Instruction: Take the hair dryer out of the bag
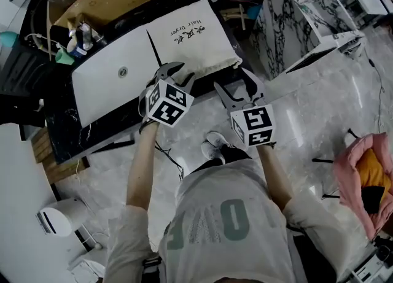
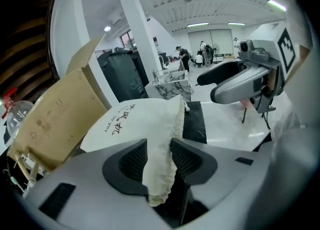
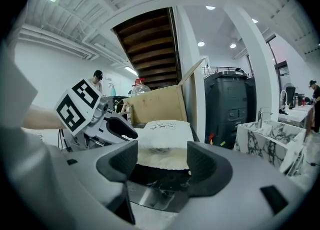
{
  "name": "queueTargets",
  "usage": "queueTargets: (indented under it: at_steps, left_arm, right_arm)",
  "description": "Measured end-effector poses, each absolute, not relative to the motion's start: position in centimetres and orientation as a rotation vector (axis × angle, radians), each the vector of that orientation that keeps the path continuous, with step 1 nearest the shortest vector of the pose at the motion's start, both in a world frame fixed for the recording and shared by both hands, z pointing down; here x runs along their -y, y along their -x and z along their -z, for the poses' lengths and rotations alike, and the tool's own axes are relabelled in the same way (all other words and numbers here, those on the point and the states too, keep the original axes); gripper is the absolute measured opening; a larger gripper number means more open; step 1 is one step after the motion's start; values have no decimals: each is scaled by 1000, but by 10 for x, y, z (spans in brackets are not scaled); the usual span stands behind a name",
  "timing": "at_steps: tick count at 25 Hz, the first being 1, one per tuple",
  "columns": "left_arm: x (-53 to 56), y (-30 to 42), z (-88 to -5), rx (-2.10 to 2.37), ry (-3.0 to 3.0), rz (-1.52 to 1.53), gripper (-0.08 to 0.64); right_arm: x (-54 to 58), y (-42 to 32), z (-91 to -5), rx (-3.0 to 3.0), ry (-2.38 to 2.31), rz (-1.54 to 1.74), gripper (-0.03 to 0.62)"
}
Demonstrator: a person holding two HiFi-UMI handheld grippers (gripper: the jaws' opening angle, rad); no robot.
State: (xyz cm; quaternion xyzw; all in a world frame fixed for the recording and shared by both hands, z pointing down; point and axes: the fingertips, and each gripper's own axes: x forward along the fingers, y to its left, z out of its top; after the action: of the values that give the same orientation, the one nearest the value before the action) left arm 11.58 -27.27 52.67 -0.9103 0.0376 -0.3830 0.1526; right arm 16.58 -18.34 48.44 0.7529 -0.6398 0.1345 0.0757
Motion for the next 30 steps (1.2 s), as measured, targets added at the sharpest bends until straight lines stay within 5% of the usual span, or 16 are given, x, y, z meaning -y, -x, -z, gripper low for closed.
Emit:
queueTargets:
  at_steps: [9,13,30]
  left_arm:
    - [267,-120,-536,-49,2546,1199,158]
    - [272,-125,-532,-99,2554,1183,71]
    - [305,-139,-431,-326,2605,913,48]
  right_arm:
    - [177,-166,-487,1920,-2254,-428,314]
    - [177,-164,-488,1926,-2252,-431,314]
    - [191,-150,-463,2009,-2210,-351,314]
